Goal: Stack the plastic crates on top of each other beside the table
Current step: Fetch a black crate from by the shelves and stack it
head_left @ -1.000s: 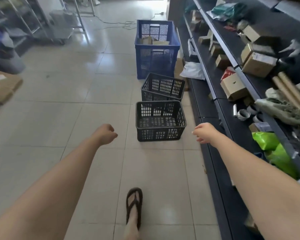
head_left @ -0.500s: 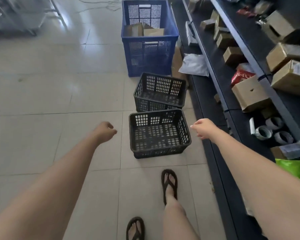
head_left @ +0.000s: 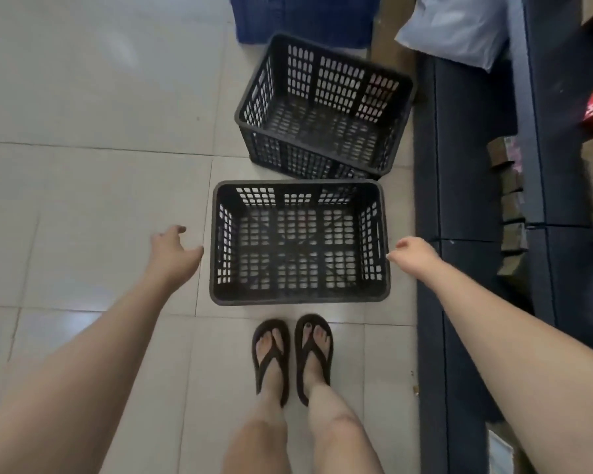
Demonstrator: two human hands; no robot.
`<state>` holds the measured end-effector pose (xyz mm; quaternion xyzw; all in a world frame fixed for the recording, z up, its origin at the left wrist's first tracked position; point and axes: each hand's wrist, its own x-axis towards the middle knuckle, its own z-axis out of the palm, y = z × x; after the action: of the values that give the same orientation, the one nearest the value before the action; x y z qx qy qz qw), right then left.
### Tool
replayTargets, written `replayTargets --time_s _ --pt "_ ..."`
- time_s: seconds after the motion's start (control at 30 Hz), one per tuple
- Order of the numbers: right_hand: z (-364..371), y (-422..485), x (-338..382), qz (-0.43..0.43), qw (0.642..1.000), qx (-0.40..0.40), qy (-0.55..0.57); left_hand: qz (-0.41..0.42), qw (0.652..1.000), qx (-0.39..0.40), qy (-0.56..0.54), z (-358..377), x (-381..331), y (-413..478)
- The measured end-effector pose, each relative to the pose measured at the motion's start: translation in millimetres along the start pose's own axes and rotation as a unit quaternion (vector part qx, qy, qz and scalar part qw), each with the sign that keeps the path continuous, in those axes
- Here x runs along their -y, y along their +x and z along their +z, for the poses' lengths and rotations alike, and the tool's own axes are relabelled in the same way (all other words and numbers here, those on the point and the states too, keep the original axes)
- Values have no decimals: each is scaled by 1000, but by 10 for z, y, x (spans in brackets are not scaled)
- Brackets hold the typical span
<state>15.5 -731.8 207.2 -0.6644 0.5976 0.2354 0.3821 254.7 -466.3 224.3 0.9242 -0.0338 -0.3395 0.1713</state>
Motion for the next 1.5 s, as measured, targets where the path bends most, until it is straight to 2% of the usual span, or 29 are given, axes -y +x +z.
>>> replayTargets --time_s 0.2,0.3,0.43,0.53,0.7,0.87,1.07,1.23,1.37,1.5 --pt "729 1566 -287 66 994 -69 50 -56 998 -3 -5 1170 416 1352" --pt "1038 2206 -387 82 987 -113 84 -64 996 18 -54 1563 676 1916" --pt "1223 2719 -538 83 971 -184 131 -64 990 -15 -127 1849 808 2305" --pt "1213 2769 -614 105 957 -176 205 -83 986 -45 -140 1862 794 2326" --pt "999 2173 -607 142 945 -165 245 -92 986 -41 -132 1385 646 1896" --pt "349 1104 -362 135 944 -139 269 -64 990 -28 -120 279 135 1152" --pt "-484 -43 -64 121 938 -140 293 3 993 -58 -107 -875 -580 347" --pt "-825 -757 43 118 922 -198 313 56 987 -42 -146 -1469 -920 18" --pt "-831 -1246 -169 100 911 -262 303 129 982 -16 -137 -1787 -1176 -236" --pt "-659 -2025 -526 142 888 -307 310 214 972 18 -95 -1937 -1408 -597"
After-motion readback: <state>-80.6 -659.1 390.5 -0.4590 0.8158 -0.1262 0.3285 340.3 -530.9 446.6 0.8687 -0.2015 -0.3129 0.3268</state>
